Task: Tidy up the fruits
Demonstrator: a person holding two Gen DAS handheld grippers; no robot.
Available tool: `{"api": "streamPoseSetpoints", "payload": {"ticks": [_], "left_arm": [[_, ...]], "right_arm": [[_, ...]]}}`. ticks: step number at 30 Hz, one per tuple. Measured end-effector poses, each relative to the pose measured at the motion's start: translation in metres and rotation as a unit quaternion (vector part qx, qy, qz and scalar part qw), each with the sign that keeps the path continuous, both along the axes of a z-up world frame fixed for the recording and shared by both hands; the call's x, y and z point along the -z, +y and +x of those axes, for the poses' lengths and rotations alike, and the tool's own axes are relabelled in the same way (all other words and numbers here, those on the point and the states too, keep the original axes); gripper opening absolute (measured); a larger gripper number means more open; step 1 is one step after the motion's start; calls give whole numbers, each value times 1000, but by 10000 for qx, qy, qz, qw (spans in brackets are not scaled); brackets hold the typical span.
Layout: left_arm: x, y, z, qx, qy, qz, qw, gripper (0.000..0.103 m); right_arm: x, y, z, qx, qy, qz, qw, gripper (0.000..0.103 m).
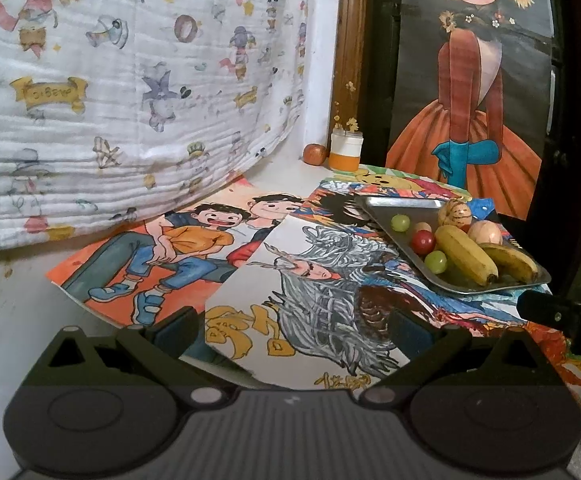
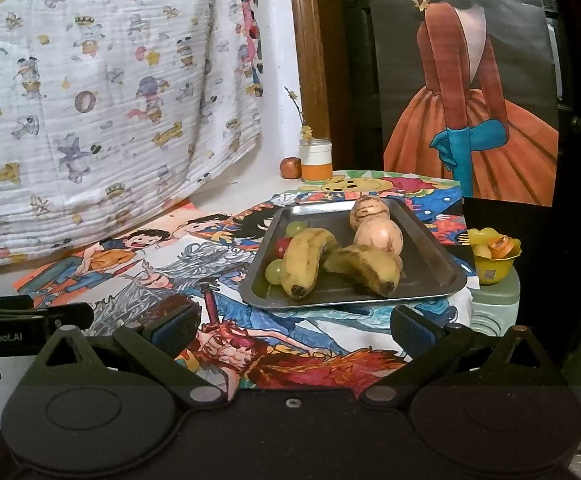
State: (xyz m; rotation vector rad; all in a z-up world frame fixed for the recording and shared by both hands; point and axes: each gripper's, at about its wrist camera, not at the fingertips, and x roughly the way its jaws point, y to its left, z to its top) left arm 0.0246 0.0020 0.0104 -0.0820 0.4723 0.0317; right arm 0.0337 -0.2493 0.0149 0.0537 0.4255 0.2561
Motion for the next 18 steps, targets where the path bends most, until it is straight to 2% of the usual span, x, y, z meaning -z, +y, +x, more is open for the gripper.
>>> {"api": "streamPoseSetpoints", "payload": {"ticks": [18], "left_arm": [[5,5,-4,-41,30,-11,10000,103]], "right_arm": [[2,1,-2,6,22,1,10000,102]]}}
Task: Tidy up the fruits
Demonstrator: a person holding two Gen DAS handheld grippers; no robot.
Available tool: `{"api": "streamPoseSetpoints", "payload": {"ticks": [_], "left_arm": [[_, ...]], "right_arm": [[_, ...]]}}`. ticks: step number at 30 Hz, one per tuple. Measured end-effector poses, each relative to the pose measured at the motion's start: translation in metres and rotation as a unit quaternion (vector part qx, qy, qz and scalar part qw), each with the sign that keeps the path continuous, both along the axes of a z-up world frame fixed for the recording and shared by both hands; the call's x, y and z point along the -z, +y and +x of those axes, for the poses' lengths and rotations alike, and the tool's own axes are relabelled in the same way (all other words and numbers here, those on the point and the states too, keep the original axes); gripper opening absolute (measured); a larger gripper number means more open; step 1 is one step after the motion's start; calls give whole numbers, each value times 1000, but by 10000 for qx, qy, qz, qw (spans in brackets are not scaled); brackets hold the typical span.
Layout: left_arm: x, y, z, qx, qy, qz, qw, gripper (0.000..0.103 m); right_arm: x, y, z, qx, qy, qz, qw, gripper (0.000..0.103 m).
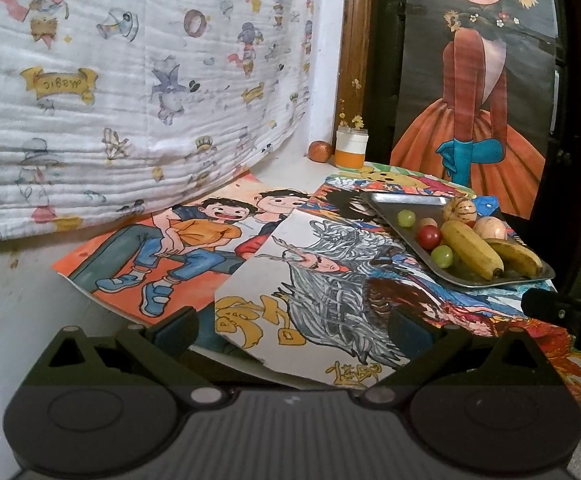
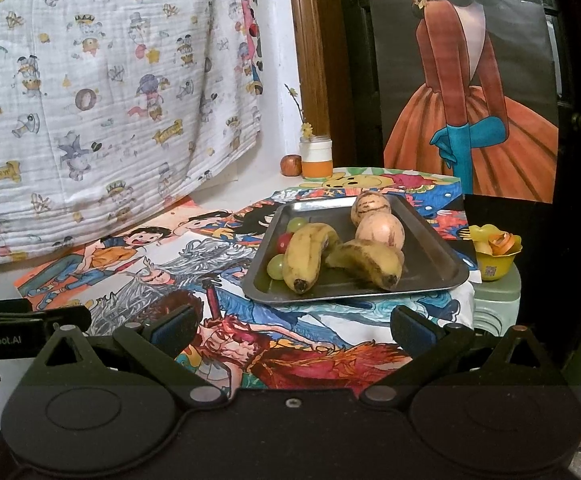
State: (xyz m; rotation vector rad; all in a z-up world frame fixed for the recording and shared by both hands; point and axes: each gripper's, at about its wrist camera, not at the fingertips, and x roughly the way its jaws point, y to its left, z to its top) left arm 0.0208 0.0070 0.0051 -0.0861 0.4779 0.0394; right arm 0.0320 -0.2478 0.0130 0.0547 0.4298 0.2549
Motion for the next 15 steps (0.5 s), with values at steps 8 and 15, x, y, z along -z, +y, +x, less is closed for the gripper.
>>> {"api": "streamPoseSetpoints", "payload": {"ticks": [8,15], "left_arm": [[1,0,0,-2,1,0,10000,103],[0,0,0,1,1,2,10000,103]], "right_arm": [[0,0,0,-4,2,-1,10000,102],[1,1,0,0,2,1,10000,102]]}}
